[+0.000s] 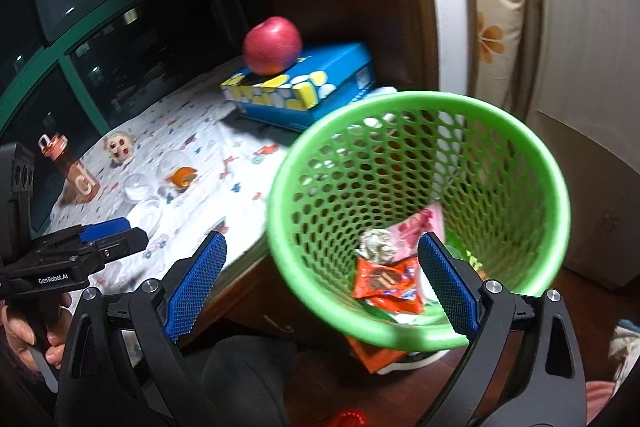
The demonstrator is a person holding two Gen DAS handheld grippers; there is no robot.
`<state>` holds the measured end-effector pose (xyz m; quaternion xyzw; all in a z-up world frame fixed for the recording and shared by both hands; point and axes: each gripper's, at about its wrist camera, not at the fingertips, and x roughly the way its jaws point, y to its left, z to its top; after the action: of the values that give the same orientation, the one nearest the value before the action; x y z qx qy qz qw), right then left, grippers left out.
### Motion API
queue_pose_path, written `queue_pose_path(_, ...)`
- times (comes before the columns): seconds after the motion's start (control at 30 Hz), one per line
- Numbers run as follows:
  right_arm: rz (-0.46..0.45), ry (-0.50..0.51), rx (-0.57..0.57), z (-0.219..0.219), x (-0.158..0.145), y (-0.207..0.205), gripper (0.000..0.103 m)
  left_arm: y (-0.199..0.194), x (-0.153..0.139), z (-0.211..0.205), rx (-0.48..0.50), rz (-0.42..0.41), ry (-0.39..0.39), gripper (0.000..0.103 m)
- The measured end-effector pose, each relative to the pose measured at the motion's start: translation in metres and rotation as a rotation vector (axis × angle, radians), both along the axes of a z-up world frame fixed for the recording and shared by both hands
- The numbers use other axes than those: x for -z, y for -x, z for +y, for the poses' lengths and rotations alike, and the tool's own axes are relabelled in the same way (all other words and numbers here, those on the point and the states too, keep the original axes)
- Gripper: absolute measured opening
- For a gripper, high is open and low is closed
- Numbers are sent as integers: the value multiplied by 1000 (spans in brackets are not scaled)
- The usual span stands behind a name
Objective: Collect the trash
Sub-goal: 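Open the left tool to drop the orange wrapper into the basket, then grasp the clear rectangular tray with the left tool while the right grasps the white round lid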
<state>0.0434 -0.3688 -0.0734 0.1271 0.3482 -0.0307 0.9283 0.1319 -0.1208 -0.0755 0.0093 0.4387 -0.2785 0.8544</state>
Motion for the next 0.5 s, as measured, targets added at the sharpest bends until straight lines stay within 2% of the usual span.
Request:
queue_pose_path(0.17,0,-2,-70,31,-1,-16,95,1,6,60,-136,-42,-66,90)
queue_pose_path(0.37,3,4,-145,64,-2,-31,95,-6,23,130,-265,-17,-94,94)
queue_pose_path(0.5,9,11,-181,83,-2,-38,95,-11,40,159,-294,22,-115,95)
